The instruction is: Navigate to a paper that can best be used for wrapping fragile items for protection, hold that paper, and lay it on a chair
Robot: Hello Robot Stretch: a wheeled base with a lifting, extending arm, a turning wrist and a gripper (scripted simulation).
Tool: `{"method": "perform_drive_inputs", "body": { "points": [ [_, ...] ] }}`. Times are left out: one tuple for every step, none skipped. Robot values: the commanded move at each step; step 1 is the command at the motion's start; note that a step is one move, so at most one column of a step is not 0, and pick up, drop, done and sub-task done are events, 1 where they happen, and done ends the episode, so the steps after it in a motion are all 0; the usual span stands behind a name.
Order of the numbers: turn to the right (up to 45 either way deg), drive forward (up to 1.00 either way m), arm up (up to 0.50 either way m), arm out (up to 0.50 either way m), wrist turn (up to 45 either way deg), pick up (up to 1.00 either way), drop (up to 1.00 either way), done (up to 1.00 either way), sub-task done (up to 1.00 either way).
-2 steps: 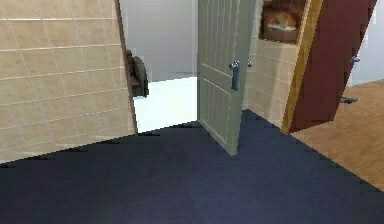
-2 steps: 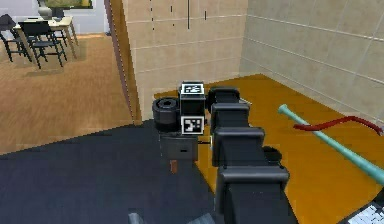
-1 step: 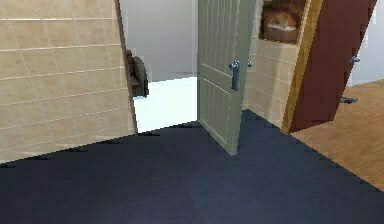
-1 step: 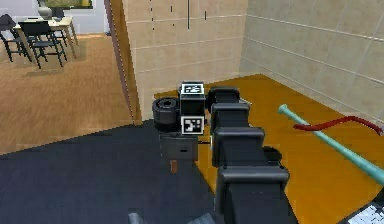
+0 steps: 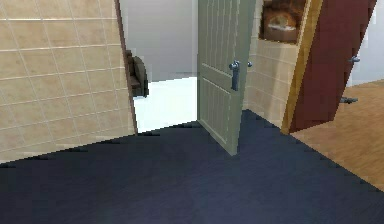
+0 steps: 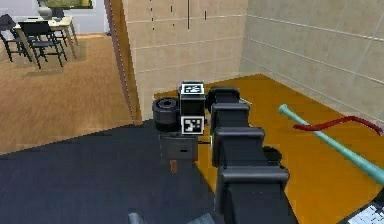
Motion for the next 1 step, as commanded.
{"method": "perform_drive_inputs", "body": {
  "points": [
    [0.0, 0.00, 0.00, 0.00, 0.0, 0.00, 1.00, 0.00, 0.00]
  ]
}}
